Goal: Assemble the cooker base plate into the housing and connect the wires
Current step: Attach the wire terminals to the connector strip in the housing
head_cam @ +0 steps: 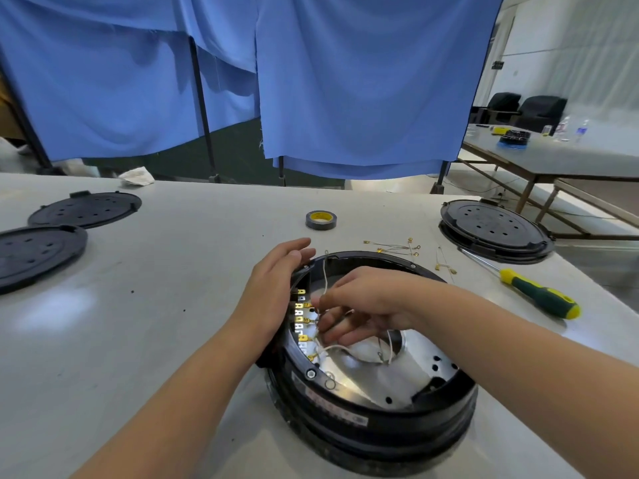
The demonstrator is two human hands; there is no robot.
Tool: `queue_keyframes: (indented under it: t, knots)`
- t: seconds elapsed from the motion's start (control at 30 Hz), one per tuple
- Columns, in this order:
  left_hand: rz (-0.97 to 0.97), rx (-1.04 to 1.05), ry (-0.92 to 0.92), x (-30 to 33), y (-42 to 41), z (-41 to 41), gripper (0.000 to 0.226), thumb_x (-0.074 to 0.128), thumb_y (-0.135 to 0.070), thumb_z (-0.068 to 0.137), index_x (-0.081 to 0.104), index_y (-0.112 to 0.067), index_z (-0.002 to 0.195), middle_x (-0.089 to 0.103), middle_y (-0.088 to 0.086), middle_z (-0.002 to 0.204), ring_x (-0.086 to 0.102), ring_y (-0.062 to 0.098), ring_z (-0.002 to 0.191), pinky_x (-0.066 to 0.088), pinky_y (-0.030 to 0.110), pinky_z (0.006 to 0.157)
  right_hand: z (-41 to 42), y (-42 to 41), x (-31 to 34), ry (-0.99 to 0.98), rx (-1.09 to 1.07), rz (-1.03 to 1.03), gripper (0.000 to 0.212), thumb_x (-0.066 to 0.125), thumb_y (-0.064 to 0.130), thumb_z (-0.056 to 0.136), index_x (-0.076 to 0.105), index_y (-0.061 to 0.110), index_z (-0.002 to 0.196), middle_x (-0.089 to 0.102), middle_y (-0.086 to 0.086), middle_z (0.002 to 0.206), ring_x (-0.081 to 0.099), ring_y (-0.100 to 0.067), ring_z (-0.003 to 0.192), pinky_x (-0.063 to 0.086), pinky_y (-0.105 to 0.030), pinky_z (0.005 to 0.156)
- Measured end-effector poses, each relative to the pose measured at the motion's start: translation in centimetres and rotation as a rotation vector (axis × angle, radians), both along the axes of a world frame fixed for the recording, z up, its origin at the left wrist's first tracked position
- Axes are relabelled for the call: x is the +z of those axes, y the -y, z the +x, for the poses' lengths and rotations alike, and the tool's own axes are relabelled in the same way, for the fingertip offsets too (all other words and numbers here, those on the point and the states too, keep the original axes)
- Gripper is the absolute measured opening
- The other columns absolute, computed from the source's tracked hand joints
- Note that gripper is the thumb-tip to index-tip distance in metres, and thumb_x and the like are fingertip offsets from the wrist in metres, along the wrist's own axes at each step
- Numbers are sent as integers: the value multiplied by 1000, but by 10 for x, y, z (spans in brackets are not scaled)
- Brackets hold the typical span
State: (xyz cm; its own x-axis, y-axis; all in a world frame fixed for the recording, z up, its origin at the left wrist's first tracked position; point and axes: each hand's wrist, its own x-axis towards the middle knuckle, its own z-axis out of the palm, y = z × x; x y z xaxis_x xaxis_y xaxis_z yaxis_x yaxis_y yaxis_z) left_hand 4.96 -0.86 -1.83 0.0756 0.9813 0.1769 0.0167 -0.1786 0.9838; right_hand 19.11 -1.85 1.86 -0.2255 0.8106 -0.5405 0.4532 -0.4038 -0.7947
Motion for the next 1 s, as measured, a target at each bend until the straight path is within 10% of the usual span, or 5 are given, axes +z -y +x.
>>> queue_keyframes:
  t: [0.17,1.0]
  knots:
    - [-3,-19,31,-1,1,3,32,36,-14,100,65,-28,105,71,-4,112,60,10,115,42,28,101,-3,-5,-3,83,-10,49,14,66,22,90,65,8,88,68,1,64,66,-6,55,51,-15,46]
    - [-9,-59,-26,-5,3,4,38,24,-19,103,58,-27,117,62,-3,126,54,12,121,41,31,103,0,-12,-20,22,-99,105,10,62,13,88,64,5,82,58,3,44,53,-6,37,43,-15,38]
